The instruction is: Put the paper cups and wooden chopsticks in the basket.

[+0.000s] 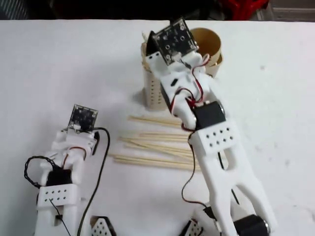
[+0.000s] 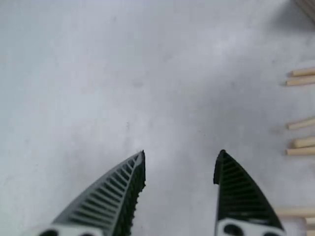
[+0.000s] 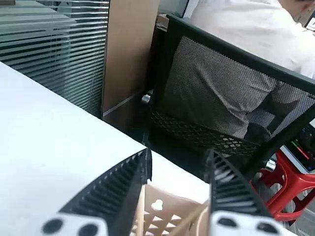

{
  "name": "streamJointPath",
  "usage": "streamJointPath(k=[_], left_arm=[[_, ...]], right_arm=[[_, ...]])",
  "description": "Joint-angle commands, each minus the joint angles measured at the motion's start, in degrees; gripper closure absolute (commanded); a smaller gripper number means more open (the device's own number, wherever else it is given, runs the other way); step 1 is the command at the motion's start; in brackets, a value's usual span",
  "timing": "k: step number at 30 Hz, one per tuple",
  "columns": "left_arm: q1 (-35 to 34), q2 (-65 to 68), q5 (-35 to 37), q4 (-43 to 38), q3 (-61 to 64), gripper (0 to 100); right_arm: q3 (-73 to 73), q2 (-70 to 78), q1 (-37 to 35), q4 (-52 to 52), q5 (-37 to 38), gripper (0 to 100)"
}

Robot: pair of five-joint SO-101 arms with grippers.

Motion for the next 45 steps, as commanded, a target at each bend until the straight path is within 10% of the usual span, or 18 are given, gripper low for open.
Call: streamJointPath(k=[1,14,22,45], left_arm=[[0.75,-0.84,-0.53,-1.49,-0.44,77],[0.75,-0.84,-0.53,-1.49,-0.44,77],[0.75,-0.84,-0.53,-1.49,-0.44,77],[0.75,-0.84,-0.53,-1.49,-0.35,77]], right_arm=[[2.29,-8.04,1.45,4.88,1.05,82.5],[6.86,-13.76,4.62,53.58,21.45,87.3],[32.44,-7.6,12.26,27.38,36.13,87.2],[33.93,21.93,19.38,-9.71,36.84,87.5]])
